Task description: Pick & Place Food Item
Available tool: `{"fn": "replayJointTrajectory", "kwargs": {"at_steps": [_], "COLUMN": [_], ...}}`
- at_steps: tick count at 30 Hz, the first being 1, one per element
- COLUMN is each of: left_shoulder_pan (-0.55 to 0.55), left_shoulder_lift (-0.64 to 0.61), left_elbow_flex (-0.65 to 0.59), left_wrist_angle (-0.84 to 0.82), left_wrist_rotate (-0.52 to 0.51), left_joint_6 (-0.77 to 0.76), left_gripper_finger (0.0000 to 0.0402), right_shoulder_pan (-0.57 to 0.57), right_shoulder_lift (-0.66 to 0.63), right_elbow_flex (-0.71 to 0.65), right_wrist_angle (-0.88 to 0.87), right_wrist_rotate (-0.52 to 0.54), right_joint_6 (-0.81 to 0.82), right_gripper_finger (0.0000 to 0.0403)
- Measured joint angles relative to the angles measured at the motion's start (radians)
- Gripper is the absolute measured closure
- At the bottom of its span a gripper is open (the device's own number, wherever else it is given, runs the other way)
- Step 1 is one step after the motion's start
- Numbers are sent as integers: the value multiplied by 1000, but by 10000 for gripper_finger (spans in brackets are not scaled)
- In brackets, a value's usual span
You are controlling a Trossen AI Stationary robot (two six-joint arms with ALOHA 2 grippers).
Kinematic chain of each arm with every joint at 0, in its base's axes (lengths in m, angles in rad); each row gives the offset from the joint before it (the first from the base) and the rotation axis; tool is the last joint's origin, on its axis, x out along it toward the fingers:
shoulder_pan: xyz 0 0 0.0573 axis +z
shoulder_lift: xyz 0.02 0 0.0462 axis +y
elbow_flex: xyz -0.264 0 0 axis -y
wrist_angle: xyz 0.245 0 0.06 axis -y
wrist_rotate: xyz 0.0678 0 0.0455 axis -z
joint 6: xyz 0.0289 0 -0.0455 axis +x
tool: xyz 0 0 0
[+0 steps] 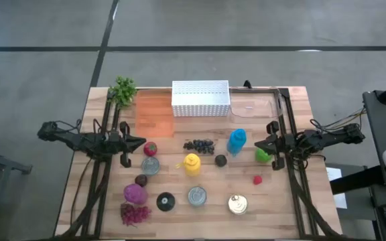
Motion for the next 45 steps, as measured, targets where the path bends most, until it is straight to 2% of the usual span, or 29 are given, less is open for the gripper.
{"fn": "replayJointTrajectory", "kwargs": {"at_steps": [34, 37, 40, 45], "left_shoulder_pan": [0, 0, 0, 0], "left_shoulder_lift": [0, 0, 0, 0], "left_elbow_flex": [0, 0, 0, 0], "left_wrist_angle": [0, 0, 0, 0], "left_wrist_rotate": [0, 0, 0, 0], "left_joint_6": [0, 0, 0, 0], "left_gripper_finger": [374, 374, 374, 374], "right_shoulder_pan": [0, 0, 0, 0], "right_shoulder_lift": [0, 1, 0, 0], "right_elbow_flex": [0, 0, 0, 0], "right_wrist_angle": [0, 30, 114, 307], "right_wrist_rotate": [0, -2, -53, -183], "right_joint_6": [-2, -83, -189, -251], "right_gripper_finger": [390, 390, 390, 390]}}
